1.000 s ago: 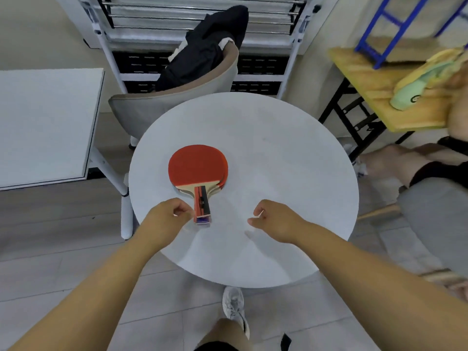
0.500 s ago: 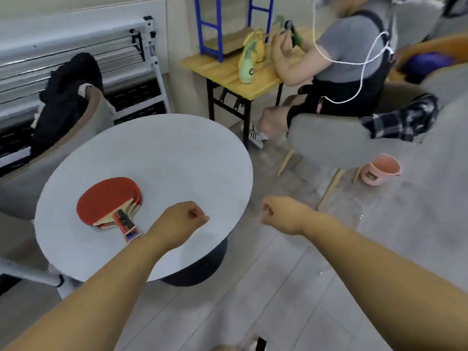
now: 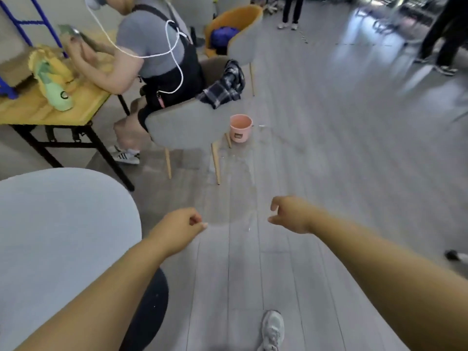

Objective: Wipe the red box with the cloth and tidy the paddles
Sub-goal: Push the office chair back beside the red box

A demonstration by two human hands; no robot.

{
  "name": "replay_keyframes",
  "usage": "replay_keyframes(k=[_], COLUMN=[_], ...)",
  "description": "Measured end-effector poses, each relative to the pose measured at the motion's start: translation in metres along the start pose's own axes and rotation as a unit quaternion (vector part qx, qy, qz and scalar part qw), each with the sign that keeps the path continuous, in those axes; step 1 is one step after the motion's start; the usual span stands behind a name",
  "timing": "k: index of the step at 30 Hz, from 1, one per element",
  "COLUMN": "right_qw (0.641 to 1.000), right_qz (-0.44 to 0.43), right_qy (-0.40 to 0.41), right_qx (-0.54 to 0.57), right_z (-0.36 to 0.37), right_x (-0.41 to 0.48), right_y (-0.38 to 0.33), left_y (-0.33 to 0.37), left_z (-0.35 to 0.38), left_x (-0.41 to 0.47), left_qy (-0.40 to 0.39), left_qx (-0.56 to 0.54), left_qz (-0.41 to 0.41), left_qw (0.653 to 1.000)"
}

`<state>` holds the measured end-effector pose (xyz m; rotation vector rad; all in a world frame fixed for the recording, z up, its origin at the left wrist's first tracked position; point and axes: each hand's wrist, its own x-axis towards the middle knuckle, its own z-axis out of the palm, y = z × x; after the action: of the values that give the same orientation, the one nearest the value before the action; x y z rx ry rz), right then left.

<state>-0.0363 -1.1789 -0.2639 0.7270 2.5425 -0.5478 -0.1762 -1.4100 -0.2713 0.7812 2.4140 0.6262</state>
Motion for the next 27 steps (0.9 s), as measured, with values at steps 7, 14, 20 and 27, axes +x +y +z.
replay_keyframes(k=[7, 14, 20, 27], right_qw=[0.987, 0.962, 0.933, 0.893], right_qz=[0.126, 0.208, 0.269, 0.347], right_qy=[0.063, 0.119, 0.157, 0.201], right_qx=[0.075, 0.128, 0.179, 0.205], right_z=[-0.016, -0.042, -0.069, -0.090], right_x=[-0.055, -0.093, -0.128, -0.179], right_y=[0.131, 0.268, 0.377, 0.469], left_y=[0.134, 0.289, 0.414, 0.530], left_z=[0.050, 0.119, 0.193, 0.267], left_x=[0.048, 0.100, 0.138, 0.158], left_qy=[-0.074, -0.094, -0.139, -0.210], left_qx=[0.040, 0.068, 0.096, 0.087], left_qz=[0.133, 0.260, 0.346, 0.412], left_qw=[0.987, 0.959, 0.923, 0.882])
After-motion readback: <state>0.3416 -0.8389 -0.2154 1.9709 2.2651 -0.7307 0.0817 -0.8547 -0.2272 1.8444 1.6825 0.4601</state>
